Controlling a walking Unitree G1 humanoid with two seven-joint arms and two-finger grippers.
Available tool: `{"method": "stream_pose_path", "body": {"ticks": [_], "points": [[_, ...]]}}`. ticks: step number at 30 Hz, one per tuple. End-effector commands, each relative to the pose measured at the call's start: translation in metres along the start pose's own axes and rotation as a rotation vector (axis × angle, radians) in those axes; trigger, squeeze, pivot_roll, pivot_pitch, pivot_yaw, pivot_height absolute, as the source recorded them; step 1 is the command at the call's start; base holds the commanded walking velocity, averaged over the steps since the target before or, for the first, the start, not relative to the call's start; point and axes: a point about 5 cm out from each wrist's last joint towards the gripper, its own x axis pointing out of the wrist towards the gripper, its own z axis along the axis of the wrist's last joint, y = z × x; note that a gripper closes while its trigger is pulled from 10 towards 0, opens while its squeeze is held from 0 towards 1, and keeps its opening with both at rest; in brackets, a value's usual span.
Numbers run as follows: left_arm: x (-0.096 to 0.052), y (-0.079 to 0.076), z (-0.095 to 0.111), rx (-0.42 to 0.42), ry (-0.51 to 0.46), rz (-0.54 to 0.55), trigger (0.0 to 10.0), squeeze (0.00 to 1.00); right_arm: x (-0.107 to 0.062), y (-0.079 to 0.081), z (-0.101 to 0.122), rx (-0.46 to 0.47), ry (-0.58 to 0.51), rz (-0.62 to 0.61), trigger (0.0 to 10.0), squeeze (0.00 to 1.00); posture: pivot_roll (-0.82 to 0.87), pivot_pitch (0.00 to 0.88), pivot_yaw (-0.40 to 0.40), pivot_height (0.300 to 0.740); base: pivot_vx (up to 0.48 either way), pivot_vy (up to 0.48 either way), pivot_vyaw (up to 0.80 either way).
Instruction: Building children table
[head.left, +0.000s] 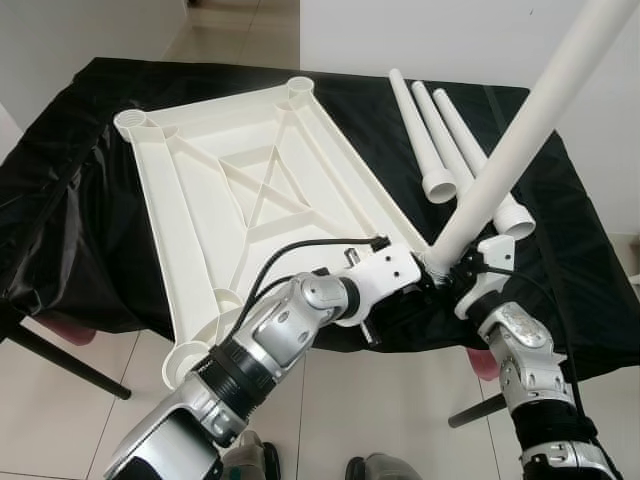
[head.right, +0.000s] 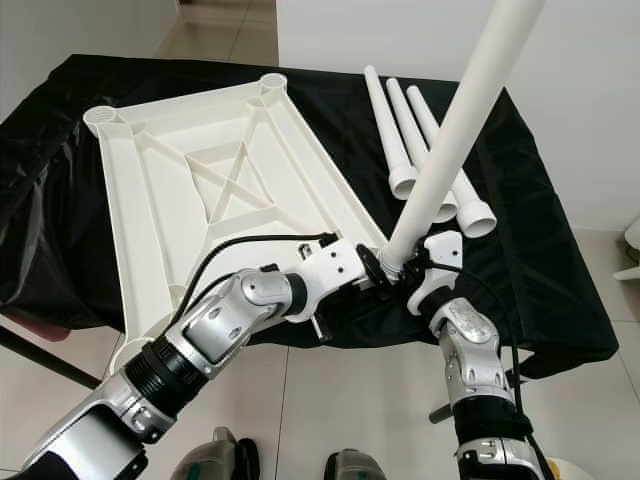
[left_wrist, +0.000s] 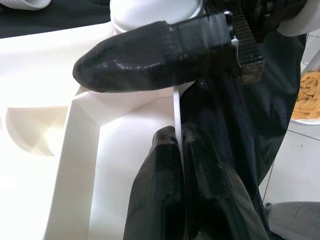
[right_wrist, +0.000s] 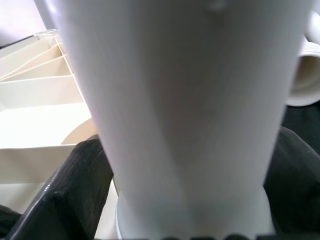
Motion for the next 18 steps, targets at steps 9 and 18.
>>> {"method": "stream_pose_path", "body": {"ticks": [9,18], "points": [[0.002,-0.01,-0.004,0.017,0.022,-0.082,10.0,0.0,-0.007,-0.014,-0.005,-0.01,0.018,0.021,1.4,0.0,-0.05,0.047,0.03,0.74,0.0,0.0,0.0],[0.002,-0.009,-0.004,0.018,0.023,-0.083,10.0,0.0,-0.014,-0.017,-0.009,-0.005,0.001,0.025,0.0,0.0,-0.05,0.054,0.033,0.74,0.0,0.0,0.0]]}}
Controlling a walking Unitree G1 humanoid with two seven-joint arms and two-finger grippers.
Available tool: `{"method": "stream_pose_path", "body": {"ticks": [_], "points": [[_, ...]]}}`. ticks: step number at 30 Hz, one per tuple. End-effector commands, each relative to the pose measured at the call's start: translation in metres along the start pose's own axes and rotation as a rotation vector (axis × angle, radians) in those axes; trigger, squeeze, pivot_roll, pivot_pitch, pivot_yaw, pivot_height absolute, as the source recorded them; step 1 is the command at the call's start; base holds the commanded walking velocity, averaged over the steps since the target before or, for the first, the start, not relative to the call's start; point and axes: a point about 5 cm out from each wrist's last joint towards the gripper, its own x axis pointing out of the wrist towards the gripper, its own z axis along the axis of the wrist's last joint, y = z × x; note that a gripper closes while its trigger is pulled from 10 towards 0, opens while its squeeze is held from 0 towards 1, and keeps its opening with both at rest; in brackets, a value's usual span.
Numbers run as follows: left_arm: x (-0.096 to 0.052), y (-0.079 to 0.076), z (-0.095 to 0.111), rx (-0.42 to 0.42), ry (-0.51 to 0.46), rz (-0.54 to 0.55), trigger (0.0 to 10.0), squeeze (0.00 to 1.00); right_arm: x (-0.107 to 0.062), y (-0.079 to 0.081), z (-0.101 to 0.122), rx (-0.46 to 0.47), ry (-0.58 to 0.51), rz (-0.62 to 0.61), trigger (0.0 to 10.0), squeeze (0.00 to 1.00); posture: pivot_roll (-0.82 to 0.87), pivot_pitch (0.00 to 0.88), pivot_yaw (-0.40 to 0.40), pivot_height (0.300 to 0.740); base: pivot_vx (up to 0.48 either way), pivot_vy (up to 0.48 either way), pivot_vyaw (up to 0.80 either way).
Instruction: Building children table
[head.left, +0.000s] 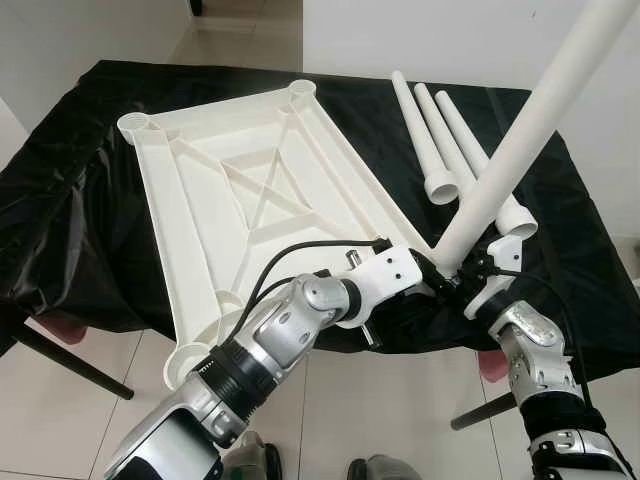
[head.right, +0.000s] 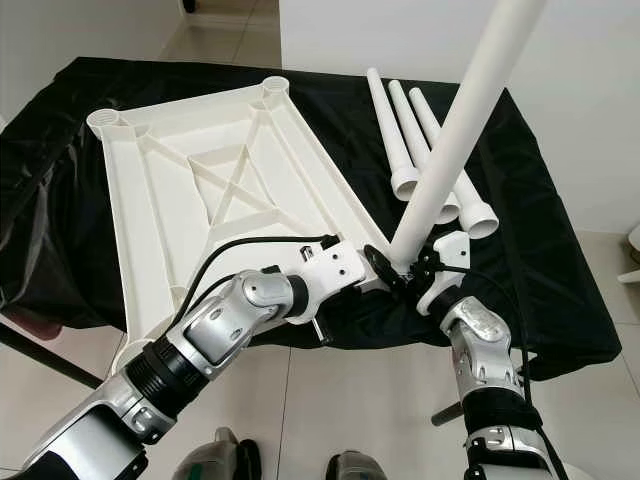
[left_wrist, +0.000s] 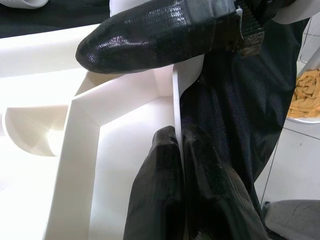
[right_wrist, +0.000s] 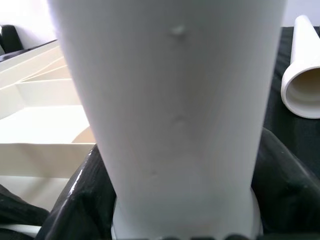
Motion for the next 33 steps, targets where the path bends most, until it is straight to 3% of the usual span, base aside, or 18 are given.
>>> {"method": "stream_pose_path", "body": {"ticks": [1,3,5,14,18,22,25,28,29,33], "points": [[0.001,-0.007,-0.003,0.015,0.022,-0.079,10.0,0.0,-0.01,-0.008,-0.007,0.016,0.03,-0.051,0.0,0.0,-0.05,0.06,0.032,0.74,0.0,0.0,0.0],[0.001,-0.007,-0.003,0.016,0.022,-0.078,10.0,0.0,-0.011,-0.008,-0.008,0.021,0.03,-0.062,0.0,0.0,-0.05,0.064,0.031,0.74,0.0,0.0,0.0],[0.001,-0.005,-0.003,0.016,0.021,-0.075,10.0,0.0,-0.011,-0.007,-0.008,0.025,0.031,-0.102,10.0,0.0,-0.05,0.07,0.027,0.74,0.0,0.0,0.0],[0.001,-0.002,0.0,0.021,0.018,-0.061,10.0,0.0,-0.003,0.002,-0.007,0.013,0.03,-0.247,10.0,0.0,-0.05,0.087,0.015,0.74,0.0,0.0,0.0],[0.001,-0.001,0.0,0.02,0.016,-0.06,10.0,0.0,0.006,0.018,-0.001,0.036,-0.004,-0.342,10.0,0.0,-0.05,0.101,0.021,0.74,0.0,0.0,0.0],[0.0,-0.002,0.0,0.019,0.017,-0.061,10.0,0.0,0.008,0.021,0.001,0.037,-0.011,-0.362,10.0,0.0,-0.05,0.101,0.021,0.74,0.0,0.0,0.0],[0.001,-0.004,-0.001,0.015,0.018,-0.068,10.0,0.0,0.015,0.037,0.007,0.095,-0.043,-0.494,10.0,0.0,-0.06,0.105,0.024,0.74,0.0,0.0,0.0],[0.001,-0.005,0.0,0.01,0.016,-0.071,10.0,0.0,0.017,0.04,0.007,0.104,-0.032,-0.576,10.0,0.0,-0.06,0.109,0.023,0.74,0.0,0.0,0.0],[0.002,-0.006,0.0,0.01,0.016,-0.076,10.0,0.0,0.018,0.042,0.003,0.113,0.001,-0.671,10.0,0.0,-0.06,0.109,0.023,0.74,0.0,0.0,0.0],[0.002,-0.007,0.0,0.009,0.016,-0.078,10.0,0.0,0.019,0.045,0.003,0.117,0.016,-0.742,10.0,0.0,-0.06,0.114,0.025,0.74,0.0,0.0,0.0]]}}
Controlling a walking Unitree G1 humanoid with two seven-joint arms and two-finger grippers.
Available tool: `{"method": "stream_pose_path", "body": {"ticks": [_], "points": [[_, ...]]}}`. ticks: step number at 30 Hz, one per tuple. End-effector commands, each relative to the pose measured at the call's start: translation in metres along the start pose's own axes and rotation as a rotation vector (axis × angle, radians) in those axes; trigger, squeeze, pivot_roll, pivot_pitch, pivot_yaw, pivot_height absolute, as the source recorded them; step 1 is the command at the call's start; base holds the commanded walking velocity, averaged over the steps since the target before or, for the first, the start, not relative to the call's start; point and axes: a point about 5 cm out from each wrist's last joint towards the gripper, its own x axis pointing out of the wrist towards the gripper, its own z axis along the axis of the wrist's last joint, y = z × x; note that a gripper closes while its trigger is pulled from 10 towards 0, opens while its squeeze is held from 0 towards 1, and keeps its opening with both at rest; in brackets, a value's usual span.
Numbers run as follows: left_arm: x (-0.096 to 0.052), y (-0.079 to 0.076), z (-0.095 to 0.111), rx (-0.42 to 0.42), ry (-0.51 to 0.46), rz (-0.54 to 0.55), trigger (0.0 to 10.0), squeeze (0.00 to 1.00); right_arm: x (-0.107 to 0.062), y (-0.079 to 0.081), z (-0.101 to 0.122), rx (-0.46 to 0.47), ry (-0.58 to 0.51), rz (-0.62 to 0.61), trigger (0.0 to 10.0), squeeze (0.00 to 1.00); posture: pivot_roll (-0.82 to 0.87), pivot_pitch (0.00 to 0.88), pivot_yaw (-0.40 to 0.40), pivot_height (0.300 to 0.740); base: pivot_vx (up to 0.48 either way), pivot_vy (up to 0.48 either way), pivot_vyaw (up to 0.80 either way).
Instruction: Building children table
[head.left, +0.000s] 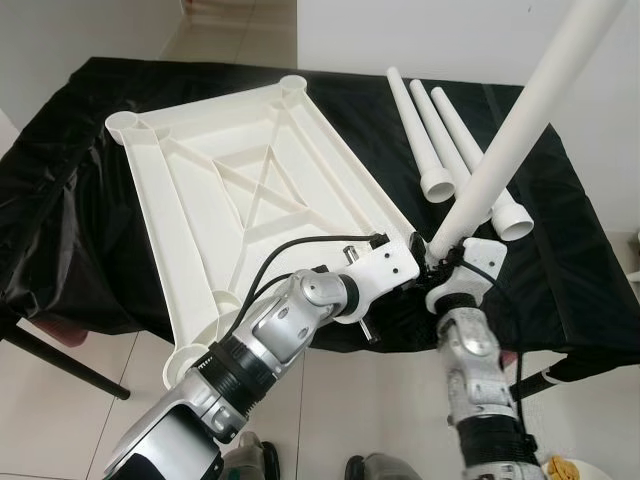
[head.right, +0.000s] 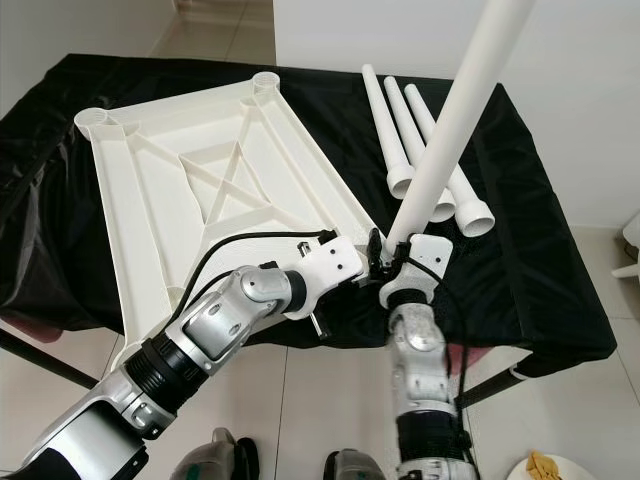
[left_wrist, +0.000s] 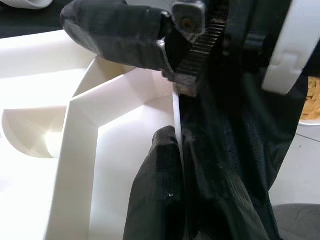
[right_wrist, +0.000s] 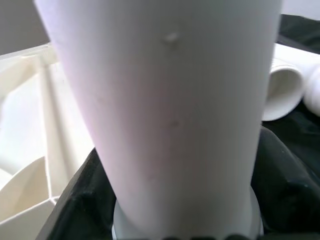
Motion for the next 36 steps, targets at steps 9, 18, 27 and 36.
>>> {"method": "stream_pose_path", "body": {"ticks": [9,18,27,36], "points": [[0.001,-0.013,-0.002,0.004,0.016,-0.09,10.0,0.0,-0.002,-0.002,-0.003,-0.013,0.069,-0.086,10.0,0.0,-0.05,0.111,0.023,0.74,0.0,0.0,0.0],[0.001,-0.012,-0.003,0.002,0.019,-0.085,10.0,0.0,-0.004,0.001,-0.004,-0.022,0.079,-0.042,10.0,0.0,-0.05,0.105,0.018,0.74,0.0,0.0,0.0],[0.001,-0.012,-0.004,0.0,0.021,-0.08,10.0,0.0,-0.002,-0.01,0.002,-0.017,0.055,0.027,10.0,1.0,-0.05,0.091,0.009,0.74,0.0,0.0,0.0],[0.002,-0.011,-0.001,0.008,0.013,-0.077,10.0,0.0,0.0,-0.018,-0.002,-0.05,0.084,0.141,10.0,1.0,-0.05,0.079,0.009,0.74,0.0,0.0,0.0]]}}
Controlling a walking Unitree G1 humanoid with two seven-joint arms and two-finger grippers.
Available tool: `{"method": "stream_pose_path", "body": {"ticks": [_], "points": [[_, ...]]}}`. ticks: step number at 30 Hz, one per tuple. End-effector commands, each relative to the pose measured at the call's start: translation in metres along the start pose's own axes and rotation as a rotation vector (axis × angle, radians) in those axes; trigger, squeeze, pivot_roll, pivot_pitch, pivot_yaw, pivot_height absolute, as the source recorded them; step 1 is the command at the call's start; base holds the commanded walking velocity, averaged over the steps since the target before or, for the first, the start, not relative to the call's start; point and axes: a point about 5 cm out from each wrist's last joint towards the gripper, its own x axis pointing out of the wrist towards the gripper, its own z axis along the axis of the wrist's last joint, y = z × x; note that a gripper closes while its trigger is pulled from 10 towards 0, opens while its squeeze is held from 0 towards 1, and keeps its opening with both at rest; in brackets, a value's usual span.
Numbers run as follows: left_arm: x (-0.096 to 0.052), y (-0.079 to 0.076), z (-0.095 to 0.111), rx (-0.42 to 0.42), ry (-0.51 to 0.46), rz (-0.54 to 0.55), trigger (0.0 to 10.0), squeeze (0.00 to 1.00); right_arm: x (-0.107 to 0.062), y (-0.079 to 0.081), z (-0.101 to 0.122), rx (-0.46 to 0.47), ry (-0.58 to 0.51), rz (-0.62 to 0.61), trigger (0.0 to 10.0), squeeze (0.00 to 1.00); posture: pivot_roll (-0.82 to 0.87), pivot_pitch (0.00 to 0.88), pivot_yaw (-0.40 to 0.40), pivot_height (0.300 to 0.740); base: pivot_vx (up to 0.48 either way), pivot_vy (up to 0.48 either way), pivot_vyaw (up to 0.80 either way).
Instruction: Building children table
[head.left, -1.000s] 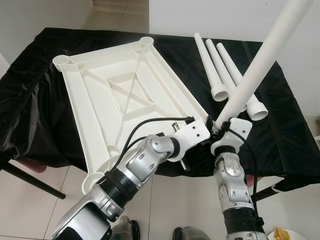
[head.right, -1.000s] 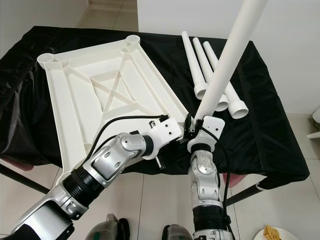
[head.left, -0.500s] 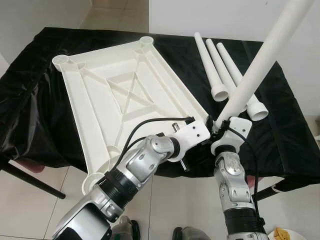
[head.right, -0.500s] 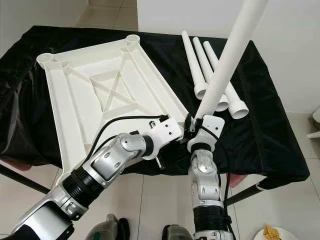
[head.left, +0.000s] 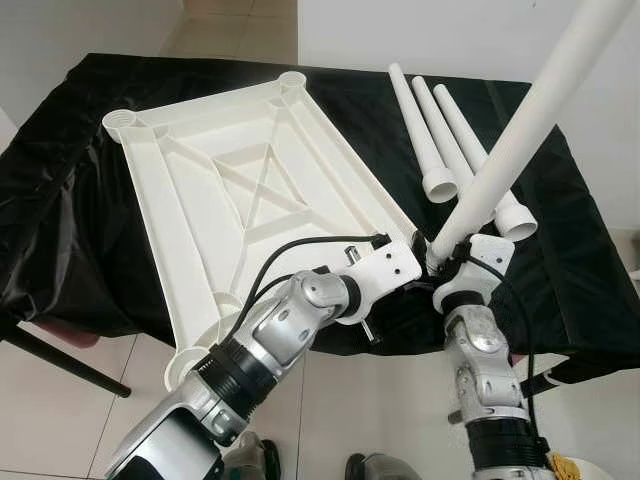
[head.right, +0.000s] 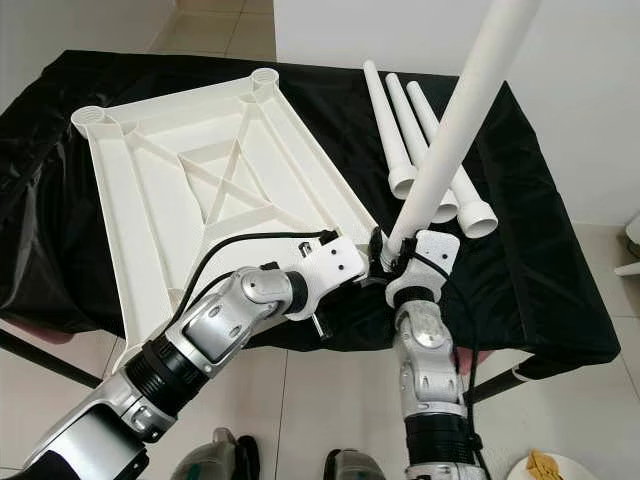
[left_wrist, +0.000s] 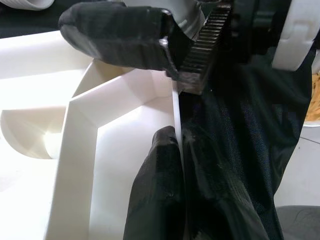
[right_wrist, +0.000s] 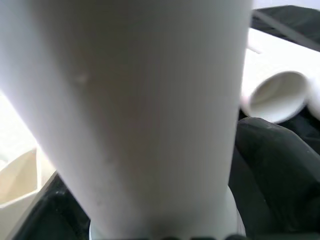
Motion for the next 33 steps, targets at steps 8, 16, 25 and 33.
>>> {"method": "stream_pose_path", "body": {"ticks": [8,16,25,33], "points": [[0.003,-0.009,-0.004,0.021,0.024,-0.078,10.0,0.0,0.0,-0.009,-0.003,-0.028,0.011,0.243,10.0,0.0,-0.05,0.073,0.015,0.74,0.0,0.0,0.0],[0.003,-0.008,-0.002,0.025,0.021,-0.081,10.0,0.0,0.003,-0.024,0.0,-0.037,0.003,0.412,10.0,0.0,-0.05,0.07,0.026,0.74,0.0,0.0,0.0],[0.002,-0.008,-0.001,0.028,0.022,-0.084,10.0,0.0,0.012,-0.04,-0.005,-0.07,0.04,0.532,10.0,0.0,-0.04,0.078,0.04,0.74,0.0,0.0,0.0],[0.003,-0.008,0.0,0.029,0.021,-0.087,10.0,0.0,0.01,-0.047,-0.011,-0.083,0.066,0.561,6.2,0.0,-0.04,0.084,0.04,0.74,0.0,0.0,0.0]]}}
